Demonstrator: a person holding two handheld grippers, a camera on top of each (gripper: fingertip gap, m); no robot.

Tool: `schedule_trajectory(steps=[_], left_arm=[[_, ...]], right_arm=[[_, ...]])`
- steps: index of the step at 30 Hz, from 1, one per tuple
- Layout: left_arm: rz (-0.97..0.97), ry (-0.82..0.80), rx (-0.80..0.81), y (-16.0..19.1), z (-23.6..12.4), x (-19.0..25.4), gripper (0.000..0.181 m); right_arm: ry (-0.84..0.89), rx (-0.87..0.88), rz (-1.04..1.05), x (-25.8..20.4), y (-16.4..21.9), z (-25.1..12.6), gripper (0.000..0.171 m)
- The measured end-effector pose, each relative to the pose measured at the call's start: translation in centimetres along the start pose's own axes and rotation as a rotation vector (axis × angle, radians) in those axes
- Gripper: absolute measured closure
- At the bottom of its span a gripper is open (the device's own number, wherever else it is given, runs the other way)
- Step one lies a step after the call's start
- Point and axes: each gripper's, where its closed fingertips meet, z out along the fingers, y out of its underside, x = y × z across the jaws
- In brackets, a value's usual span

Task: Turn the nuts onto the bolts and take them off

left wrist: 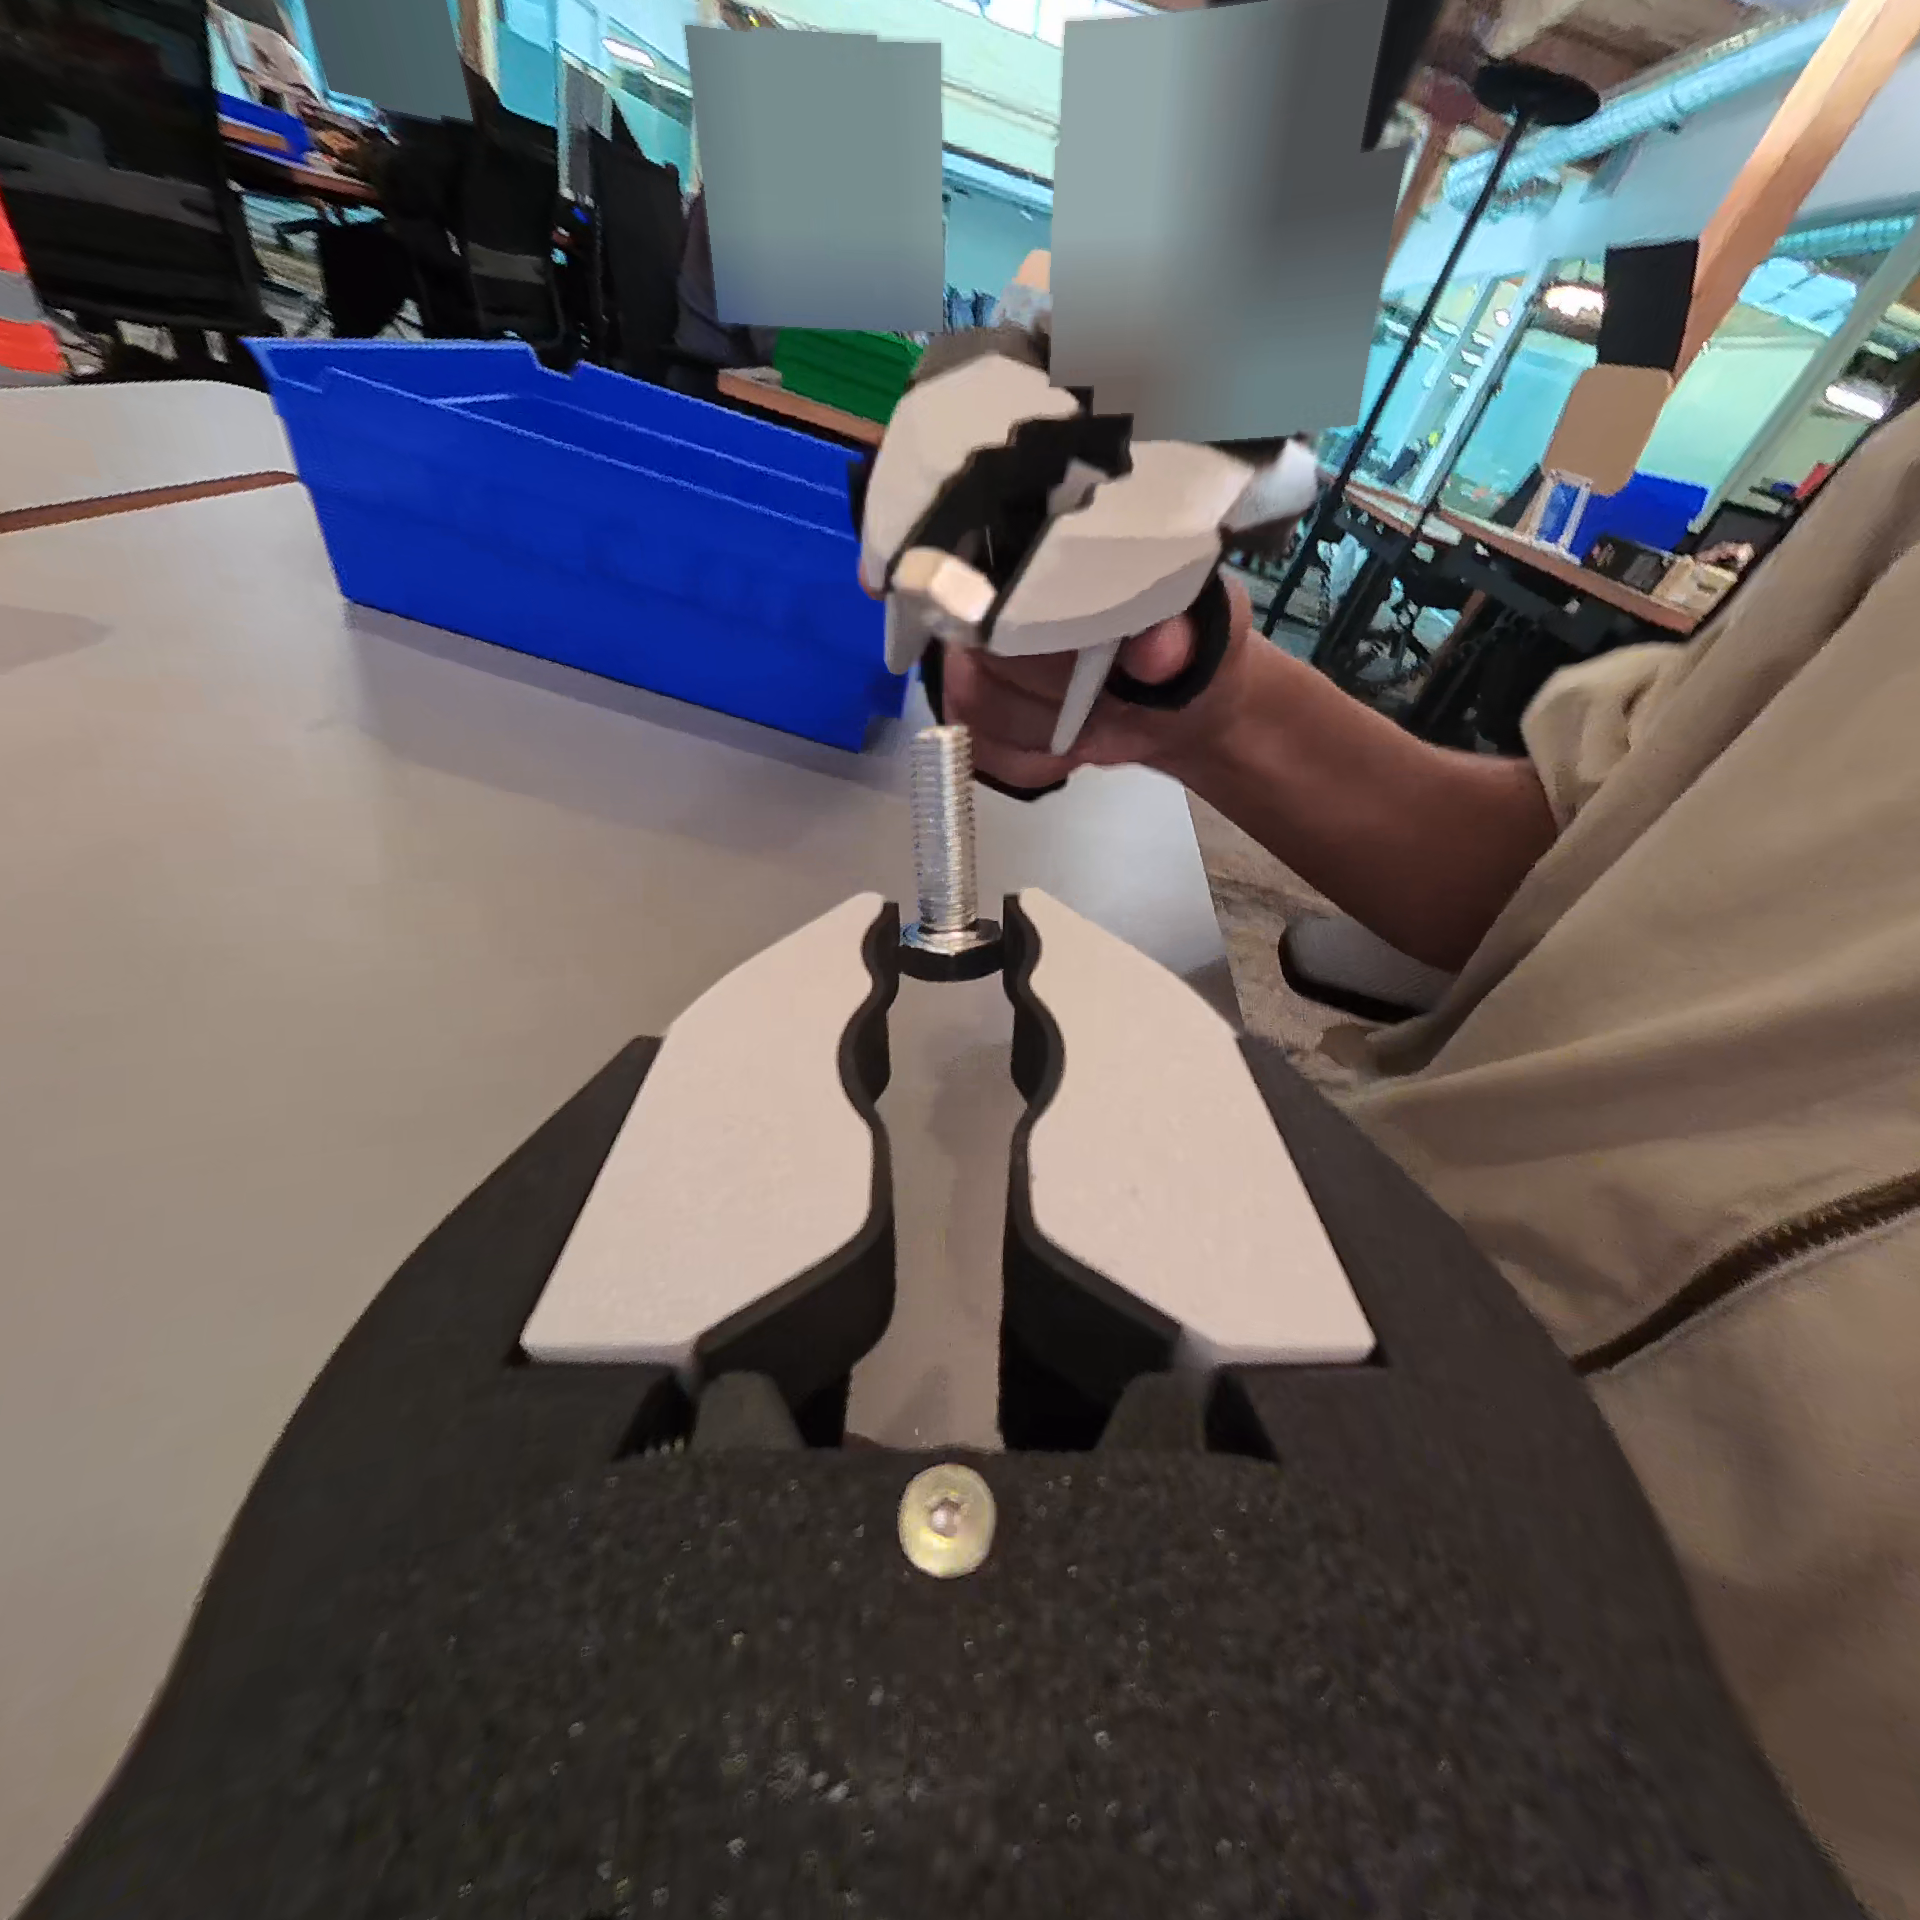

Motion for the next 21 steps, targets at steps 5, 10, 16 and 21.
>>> schedule_trajectory(steps=[5,10,16,21], left_arm=[[0.02,0.108,-0.057,0.4,-0.2,1.8,0.163],[0.036,0.164,-0.106,0.9,-0.2,3.1,0.163],[0.042,0.206,-0.133,1.3,0.1,4.1,0.163],[0.096,0.132,-0.154,1.4,0.3,3.5,0.163]], right_arm=[[-0.329,-0.041,0.031,-3.0,-0.8,0.4,0.154],[-0.425,-0.1,0.005,-4.4,-0.5,0.9,0.154],[-0.464,-0.189,-0.043,-5.5,0.4,1.0,0.154],[-0.433,-0.254,-0.061,-5.1,0.7,0.9,0.154]])
